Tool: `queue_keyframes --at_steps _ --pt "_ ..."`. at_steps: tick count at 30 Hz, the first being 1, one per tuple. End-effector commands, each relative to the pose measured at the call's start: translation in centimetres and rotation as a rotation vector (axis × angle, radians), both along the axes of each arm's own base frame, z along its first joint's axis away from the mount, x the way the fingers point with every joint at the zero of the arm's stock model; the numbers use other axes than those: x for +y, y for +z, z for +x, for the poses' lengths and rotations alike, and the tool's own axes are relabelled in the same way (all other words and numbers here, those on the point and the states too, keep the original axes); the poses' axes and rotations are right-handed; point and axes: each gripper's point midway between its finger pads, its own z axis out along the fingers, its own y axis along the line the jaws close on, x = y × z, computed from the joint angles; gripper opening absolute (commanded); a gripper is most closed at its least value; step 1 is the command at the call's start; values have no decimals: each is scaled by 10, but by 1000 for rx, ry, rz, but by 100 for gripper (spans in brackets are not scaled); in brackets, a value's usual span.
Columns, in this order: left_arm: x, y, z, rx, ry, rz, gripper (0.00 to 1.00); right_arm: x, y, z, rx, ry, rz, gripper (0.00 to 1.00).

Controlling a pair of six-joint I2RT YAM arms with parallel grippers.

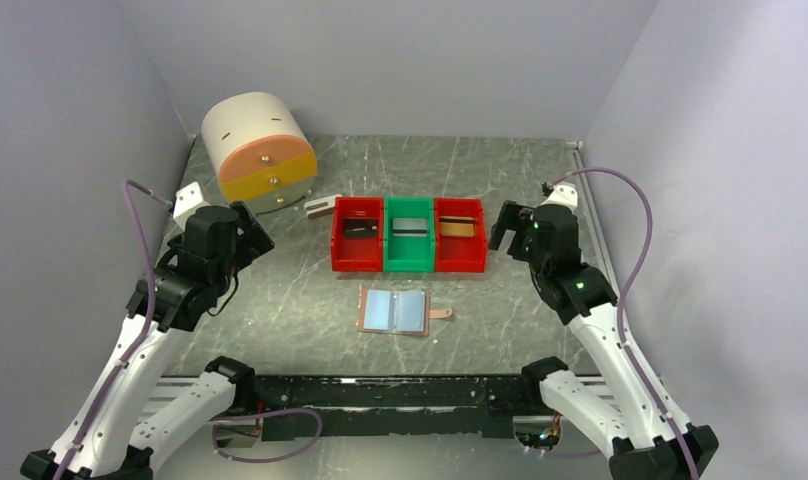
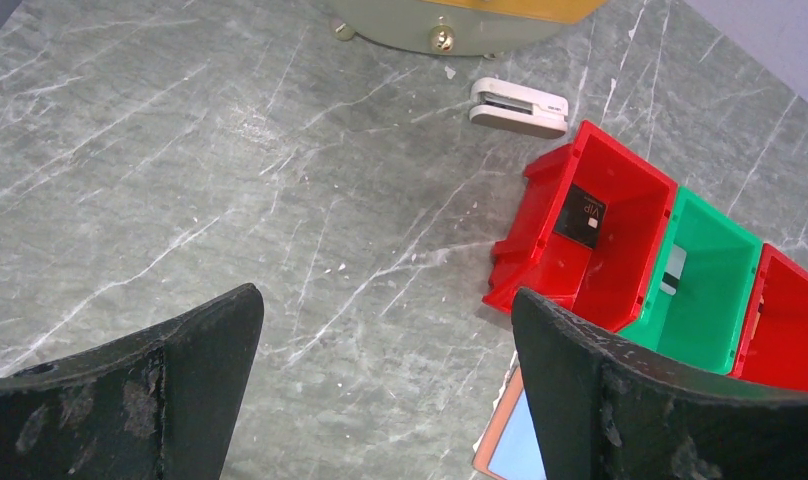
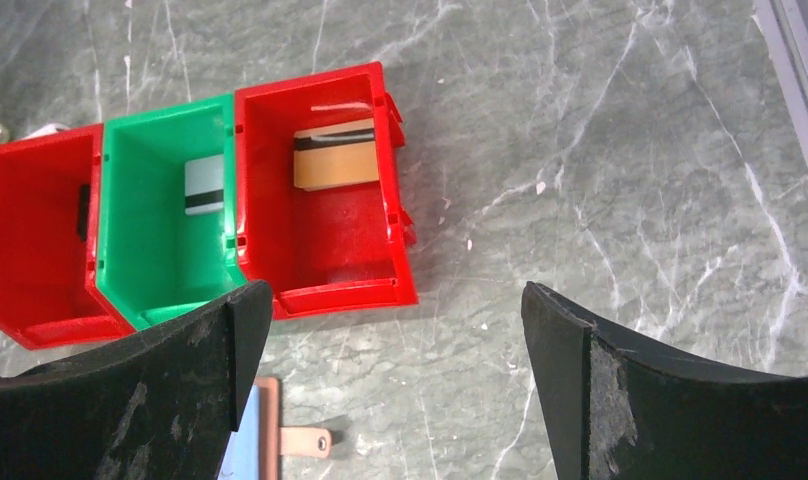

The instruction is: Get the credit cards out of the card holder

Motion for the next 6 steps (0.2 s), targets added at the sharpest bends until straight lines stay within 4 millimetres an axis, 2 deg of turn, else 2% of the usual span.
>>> queue_keyframes --at_steps 1,6 --pt "1 15 3 -41 2 -2 99 -3 9 1 -8 -11 -1 100" --pt "-1 14 5 -35 -6 -3 100 -4 21 1 -64 -2 -3 100"
